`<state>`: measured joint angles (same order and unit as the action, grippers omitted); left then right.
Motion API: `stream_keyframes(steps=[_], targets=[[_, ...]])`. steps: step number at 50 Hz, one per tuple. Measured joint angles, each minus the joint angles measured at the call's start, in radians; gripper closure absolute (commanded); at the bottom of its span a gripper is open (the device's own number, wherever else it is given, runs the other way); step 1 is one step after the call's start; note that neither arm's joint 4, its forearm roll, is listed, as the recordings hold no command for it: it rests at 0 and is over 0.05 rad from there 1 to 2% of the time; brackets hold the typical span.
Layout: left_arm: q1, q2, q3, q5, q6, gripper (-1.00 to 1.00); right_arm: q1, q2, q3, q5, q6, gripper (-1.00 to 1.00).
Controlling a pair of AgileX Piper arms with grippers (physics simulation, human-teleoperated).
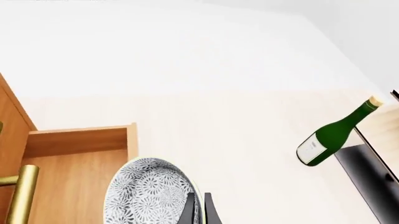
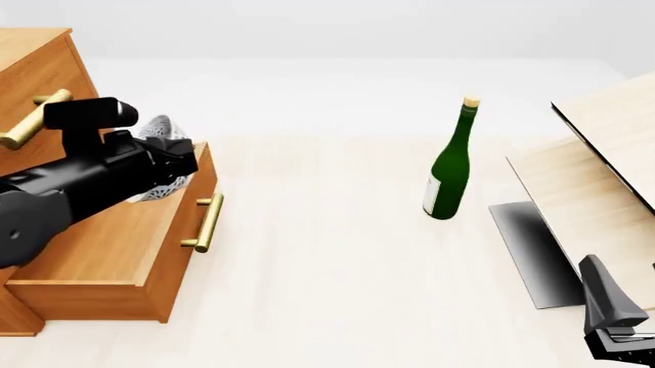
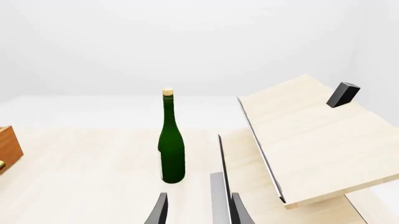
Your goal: Put the bowl in the bottom drawer of the cabinet.
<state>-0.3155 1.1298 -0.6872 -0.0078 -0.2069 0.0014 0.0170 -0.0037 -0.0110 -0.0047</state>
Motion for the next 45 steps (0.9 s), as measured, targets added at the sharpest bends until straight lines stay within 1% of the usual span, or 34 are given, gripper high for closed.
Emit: stream_keyframes(steps=[18,45], targets=[[0.04,-0.033,0.052,-0.024,-0.005,1.0,0.0,0.0,0.0,0.0,0.0,-1.0],[0.115,-0.097,0.167,-0.079,-0.033,1.0,0.0,0.0,0.0,0.0,0.0,-1.0]])
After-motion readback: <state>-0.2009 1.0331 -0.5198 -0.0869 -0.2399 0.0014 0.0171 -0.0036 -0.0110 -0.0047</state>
